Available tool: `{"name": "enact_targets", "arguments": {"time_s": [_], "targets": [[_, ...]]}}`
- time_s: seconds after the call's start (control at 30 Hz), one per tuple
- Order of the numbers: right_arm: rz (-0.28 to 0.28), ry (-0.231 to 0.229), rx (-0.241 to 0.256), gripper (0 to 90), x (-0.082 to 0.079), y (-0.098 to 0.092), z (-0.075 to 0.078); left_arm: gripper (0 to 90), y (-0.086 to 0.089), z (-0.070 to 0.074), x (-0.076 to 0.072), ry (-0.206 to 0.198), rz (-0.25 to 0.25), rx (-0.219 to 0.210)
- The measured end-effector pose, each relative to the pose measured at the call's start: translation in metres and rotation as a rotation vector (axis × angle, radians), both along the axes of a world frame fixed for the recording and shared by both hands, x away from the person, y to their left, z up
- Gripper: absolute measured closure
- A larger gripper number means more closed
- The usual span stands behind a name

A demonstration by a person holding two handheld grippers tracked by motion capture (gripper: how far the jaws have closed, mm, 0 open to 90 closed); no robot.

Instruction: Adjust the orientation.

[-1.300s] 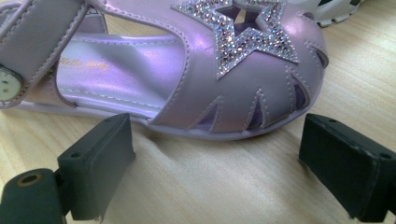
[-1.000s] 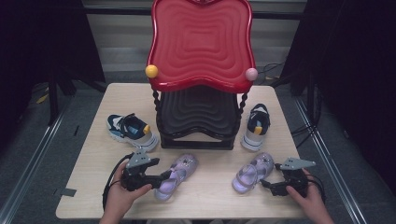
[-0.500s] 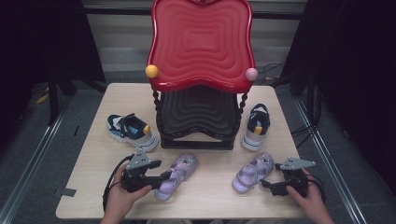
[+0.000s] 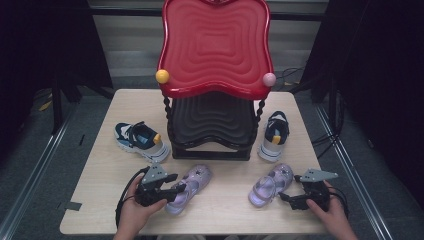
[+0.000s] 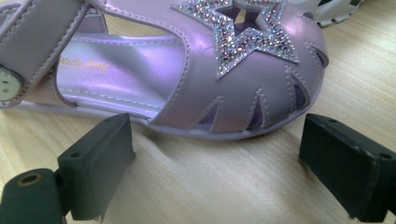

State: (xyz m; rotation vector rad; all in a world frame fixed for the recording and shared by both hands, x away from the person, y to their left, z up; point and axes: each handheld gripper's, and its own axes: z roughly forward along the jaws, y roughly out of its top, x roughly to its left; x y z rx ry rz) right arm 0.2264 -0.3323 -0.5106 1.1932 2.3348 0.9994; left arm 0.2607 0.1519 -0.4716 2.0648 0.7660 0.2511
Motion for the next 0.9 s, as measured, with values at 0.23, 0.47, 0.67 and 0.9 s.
{"name": "enact_targets", "arguments": {"time_s": [0.23,0.47,0.67,0.9], "targets": [[-0.001,0.0,-0.001,9.3,0.0,0.0,0.0001,62.6,-0.0007,-0.0003,0.001,-0.015,-0.002,0.009],[0.0,0.0,-0.001,9.3,0.0,0.0,0.0,71.7,-0.0002,0.0002,0.0011,-0.018,-0.004,0.003],[-0.002,0.001,-0.002,9.3,-0.0001,0.0,0.0002,76.9,-0.0002,0.0004,0.001,-0.02,0.0,-0.01],[0.0,0.0,0.0,9.3,0.0,0.0,0.0,81.1,0.0005,0.0058,-0.001,-0.077,0.013,-0.013]]}}
